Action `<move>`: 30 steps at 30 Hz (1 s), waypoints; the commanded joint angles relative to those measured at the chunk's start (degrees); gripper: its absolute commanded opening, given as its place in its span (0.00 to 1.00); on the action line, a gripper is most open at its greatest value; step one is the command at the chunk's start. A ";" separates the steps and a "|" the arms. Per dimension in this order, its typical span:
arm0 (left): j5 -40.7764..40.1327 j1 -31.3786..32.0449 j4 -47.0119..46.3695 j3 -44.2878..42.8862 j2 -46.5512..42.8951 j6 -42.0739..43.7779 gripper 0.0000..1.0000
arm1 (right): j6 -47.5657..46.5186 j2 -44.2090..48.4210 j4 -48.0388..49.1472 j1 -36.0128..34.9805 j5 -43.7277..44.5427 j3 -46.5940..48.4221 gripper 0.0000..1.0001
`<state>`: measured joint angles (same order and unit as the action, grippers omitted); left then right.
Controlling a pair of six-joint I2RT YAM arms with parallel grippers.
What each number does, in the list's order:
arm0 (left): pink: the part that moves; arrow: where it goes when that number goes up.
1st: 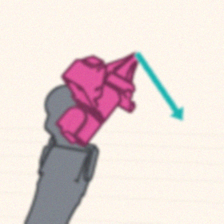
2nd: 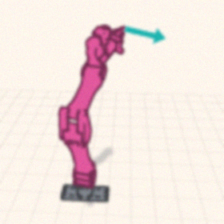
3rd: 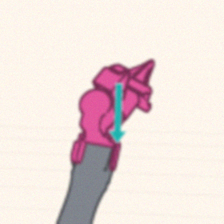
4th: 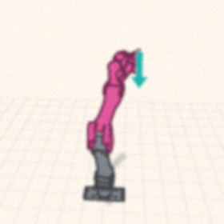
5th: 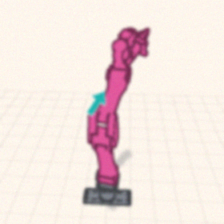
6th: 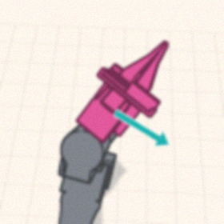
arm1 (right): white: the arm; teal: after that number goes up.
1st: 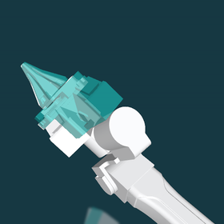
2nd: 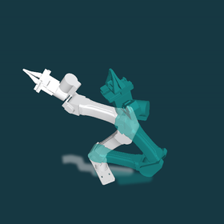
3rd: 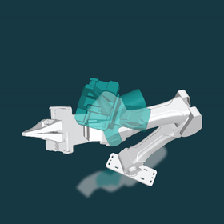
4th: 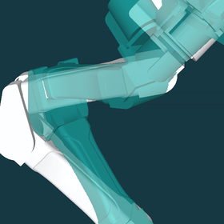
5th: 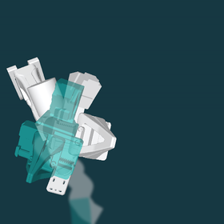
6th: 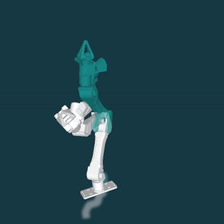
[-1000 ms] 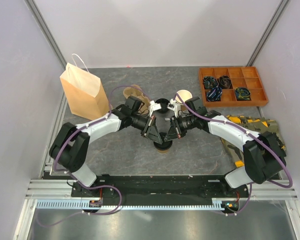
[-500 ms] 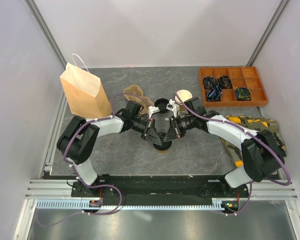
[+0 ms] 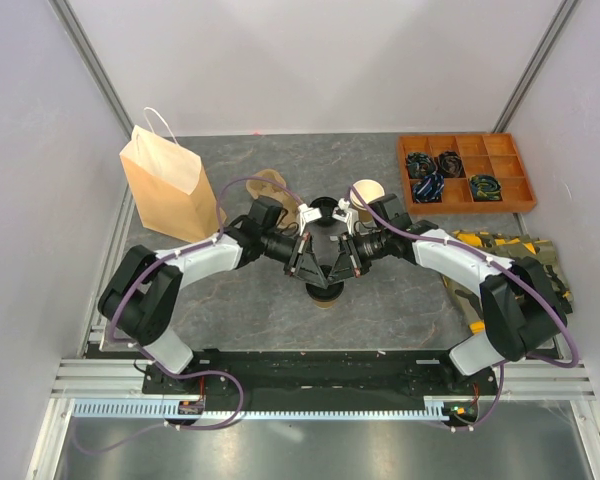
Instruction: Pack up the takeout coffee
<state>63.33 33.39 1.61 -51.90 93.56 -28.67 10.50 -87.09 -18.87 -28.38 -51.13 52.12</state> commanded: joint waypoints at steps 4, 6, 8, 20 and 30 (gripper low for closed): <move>-3.65 -0.25 0.41 1.36 4.08 0.89 0.02 | -2.42 -1.07 -2.13 0.08 4.99 -0.53 0.00; -3.48 -0.78 0.33 1.71 4.70 1.15 0.02 | -2.33 -0.89 -2.13 -0.01 4.82 -0.96 0.00; -3.48 -0.78 0.07 1.63 4.35 1.60 0.02 | -2.50 -0.54 -2.05 0.08 4.82 -1.23 0.00; -3.56 -0.78 -1.08 2.24 5.93 0.63 0.02 | 8.27 6.75 4.36 0.08 -6.60 3.43 0.00; -3.48 -0.78 -1.25 1.28 6.55 0.72 0.02 | 12.00 4.40 6.04 1.83 -8.29 -4.47 0.00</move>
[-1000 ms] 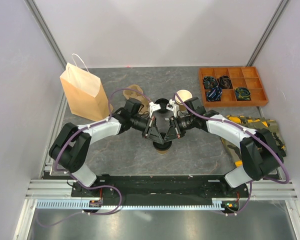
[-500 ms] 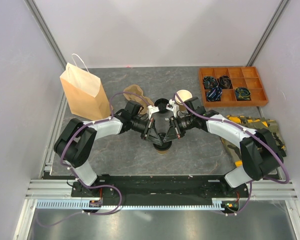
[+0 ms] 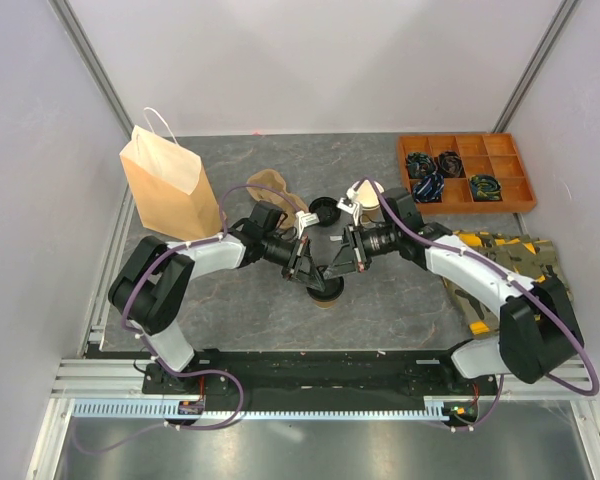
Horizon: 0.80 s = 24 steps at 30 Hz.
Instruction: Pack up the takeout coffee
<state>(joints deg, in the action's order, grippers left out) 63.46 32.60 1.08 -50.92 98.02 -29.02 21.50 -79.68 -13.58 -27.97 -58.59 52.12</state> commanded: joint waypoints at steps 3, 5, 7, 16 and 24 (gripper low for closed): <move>-3.61 0.01 -0.64 0.38 2.00 1.33 0.02 | 0.57 -8.53 2.77 4.75 -0.30 -7.20 0.00; -3.61 -0.08 -0.64 0.82 2.18 1.33 0.02 | -1.36 -11.80 2.08 5.73 0.48 -6.42 0.00; -3.61 -0.08 -0.55 0.91 2.44 1.33 0.02 | -5.04 -15.06 -1.61 5.56 1.89 -5.19 0.00; -3.78 -0.08 -0.12 0.91 2.79 1.86 0.02 | -7.26 -12.70 -5.92 5.55 0.86 -2.38 0.00; -3.52 -0.08 0.68 -0.50 2.88 2.56 0.02 | 2.65 -5.66 -0.93 5.55 -1.18 1.85 0.00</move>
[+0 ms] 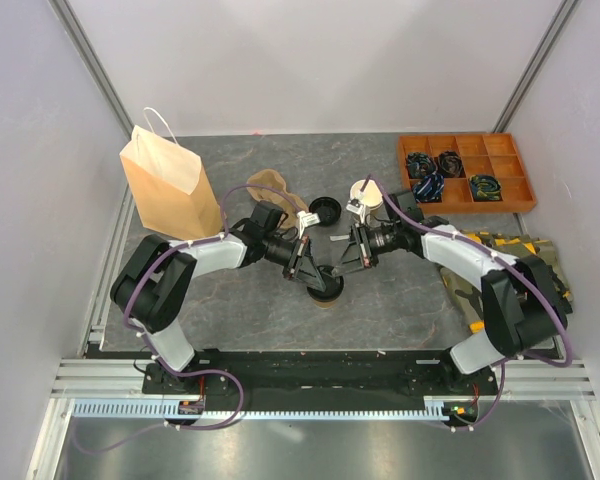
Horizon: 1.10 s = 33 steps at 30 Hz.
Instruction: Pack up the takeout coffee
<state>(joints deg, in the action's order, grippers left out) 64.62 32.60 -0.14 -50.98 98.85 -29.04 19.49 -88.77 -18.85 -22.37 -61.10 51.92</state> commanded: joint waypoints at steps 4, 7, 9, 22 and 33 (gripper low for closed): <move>-4.77 -0.08 1.99 -0.35 2.14 2.76 0.02 | 5.74 0.72 8.11 -0.04 2.04 0.99 0.00; -4.68 -0.08 1.99 -0.35 2.49 2.67 0.02 | 5.83 -3.58 9.97 -0.04 3.53 -0.68 0.00; -4.77 -0.08 1.99 -0.43 2.49 2.76 0.02 | 4.26 -6.14 9.71 -0.04 4.49 -2.16 0.00; -4.77 -0.08 2.52 -0.52 2.58 3.72 0.02 | 3.45 -3.61 4.88 -0.04 1.26 3.80 0.00; -4.42 -0.08 2.52 -0.79 2.75 4.08 0.02 | 11.39 -1.48 10.34 -0.04 -0.95 5.64 0.00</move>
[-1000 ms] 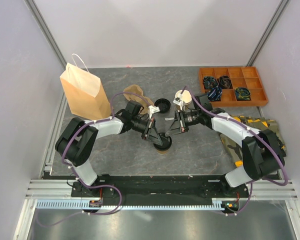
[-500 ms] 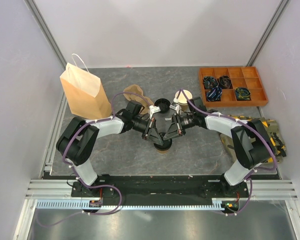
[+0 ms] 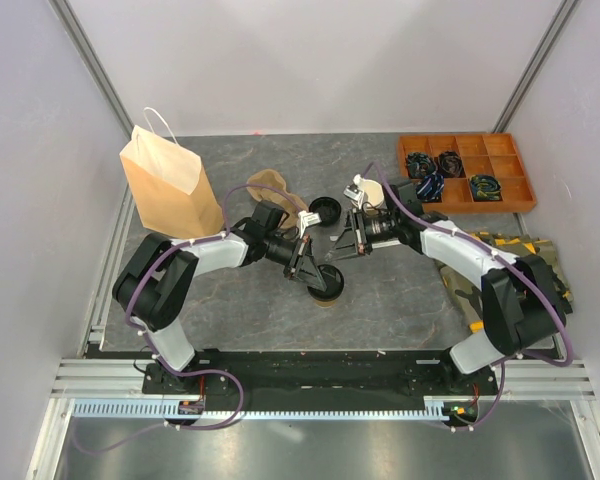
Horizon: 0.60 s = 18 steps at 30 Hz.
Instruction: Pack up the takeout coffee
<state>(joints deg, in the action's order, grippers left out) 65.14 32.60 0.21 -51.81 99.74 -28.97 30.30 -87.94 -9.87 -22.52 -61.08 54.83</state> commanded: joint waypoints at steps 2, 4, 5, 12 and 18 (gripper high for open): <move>-4.94 -0.08 2.17 0.04 1.86 4.01 0.02 | -1.29 -3.90 0.47 0.02 -0.97 2.83 0.00; -4.85 -0.08 2.17 0.04 2.12 3.92 0.02 | -3.32 -6.36 0.29 0.02 -0.62 1.87 0.00; -4.94 -0.17 2.17 0.04 2.21 3.92 0.02 | -3.93 -7.41 0.20 0.02 -0.45 0.38 0.00; -5.11 -0.25 2.17 -0.04 2.47 3.75 0.02 | -10.09 -13.14 -2.00 0.11 4.57 -1.75 0.00; -5.20 -0.26 2.17 0.04 2.38 3.83 0.02 | -9.91 -8.31 -5.07 0.11 2.90 2.21 0.00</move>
<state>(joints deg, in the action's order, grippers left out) 65.21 32.58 0.27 -52.12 100.03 -28.97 24.34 -98.41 -12.19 -22.94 -64.90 54.85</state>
